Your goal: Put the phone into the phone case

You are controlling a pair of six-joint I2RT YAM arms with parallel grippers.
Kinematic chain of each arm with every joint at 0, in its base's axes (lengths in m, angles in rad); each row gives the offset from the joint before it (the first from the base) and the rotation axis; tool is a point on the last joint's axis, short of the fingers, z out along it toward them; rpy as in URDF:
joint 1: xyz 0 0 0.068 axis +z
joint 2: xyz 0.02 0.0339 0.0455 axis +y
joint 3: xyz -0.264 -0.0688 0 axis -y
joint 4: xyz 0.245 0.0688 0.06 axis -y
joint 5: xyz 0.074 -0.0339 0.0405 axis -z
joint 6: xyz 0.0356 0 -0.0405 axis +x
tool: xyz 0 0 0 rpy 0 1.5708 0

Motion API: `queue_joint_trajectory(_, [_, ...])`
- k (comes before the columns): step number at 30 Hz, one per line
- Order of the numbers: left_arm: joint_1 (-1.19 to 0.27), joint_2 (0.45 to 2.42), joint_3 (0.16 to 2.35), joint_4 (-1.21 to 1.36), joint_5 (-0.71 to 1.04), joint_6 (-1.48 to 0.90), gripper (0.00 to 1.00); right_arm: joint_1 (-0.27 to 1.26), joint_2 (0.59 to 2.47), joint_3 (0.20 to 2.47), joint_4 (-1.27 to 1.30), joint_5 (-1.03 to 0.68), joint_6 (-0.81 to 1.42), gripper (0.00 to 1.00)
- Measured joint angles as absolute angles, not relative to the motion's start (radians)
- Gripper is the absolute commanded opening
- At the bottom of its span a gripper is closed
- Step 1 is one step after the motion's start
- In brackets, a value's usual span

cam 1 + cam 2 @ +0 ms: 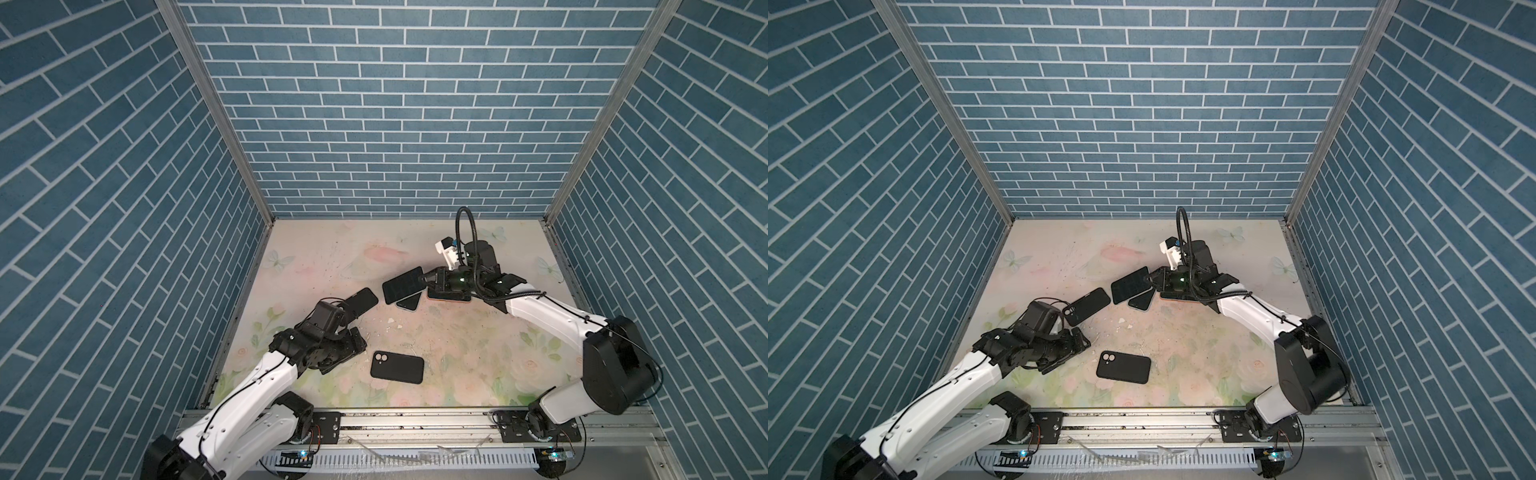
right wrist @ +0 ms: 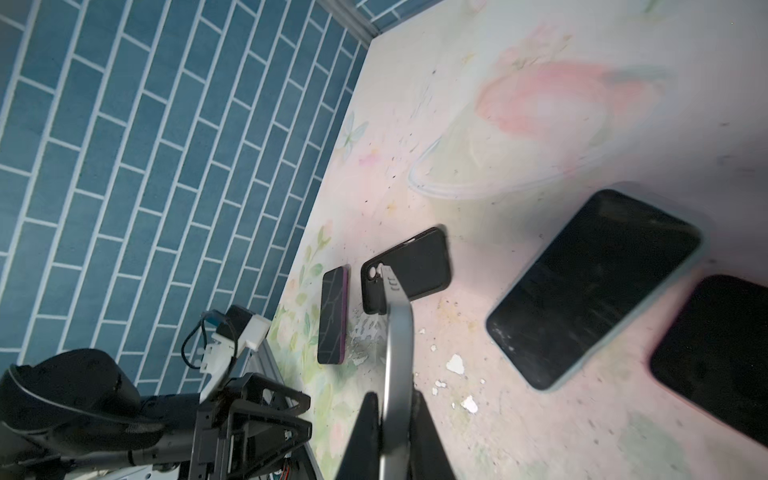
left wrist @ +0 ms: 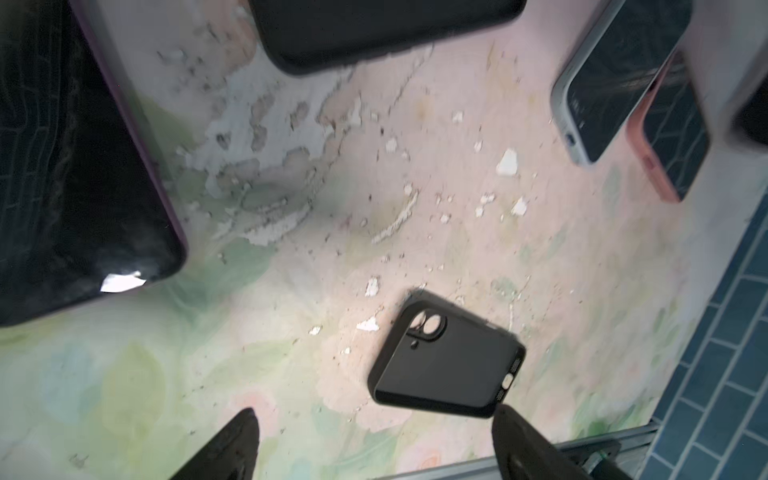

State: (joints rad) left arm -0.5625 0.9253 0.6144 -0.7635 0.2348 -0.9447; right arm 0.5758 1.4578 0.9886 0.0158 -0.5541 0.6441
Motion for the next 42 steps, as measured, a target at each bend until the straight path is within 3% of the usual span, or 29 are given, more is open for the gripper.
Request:
queue_joint_trajectory(6, [-0.780, 1.133, 0.714, -0.806, 0.161, -1.022, 0.74, 0.533, 1.290, 0.914, -0.071, -0.400, 0.603, 0.00])
queue_joint_trajectory(12, [-0.896, 1.255, 0.769, -0.818, 0.101, -1.103, 0.62, 0.503, 1.210, 0.864, -0.115, -0.349, 0.577, 0.00])
queue_joint_trajectory(21, [-0.908, 1.333, 0.770, -0.797, 0.017, -1.090, 0.44, 0.478, 1.184, 0.836, -0.120, -0.361, 0.567, 0.00])
queue_joint_trajectory(30, [-0.908, 1.411, 0.754, -0.684, 0.021, -0.980, 0.33, 0.452, 1.184, 0.836, -0.119, -0.379, 0.567, 0.00])
queue_joint_trajectory(40, [-0.908, 1.475, 0.755, -0.649, 0.024, -0.904, 0.02, 0.444, 1.189, 0.836, -0.118, -0.390, 0.567, 0.00])
queue_joint_trajectory(42, [-0.907, 1.475, 0.757, -0.648, 0.024, -0.906, 0.00, 0.443, 1.193, 0.836, -0.118, -0.390, 0.567, 0.00])
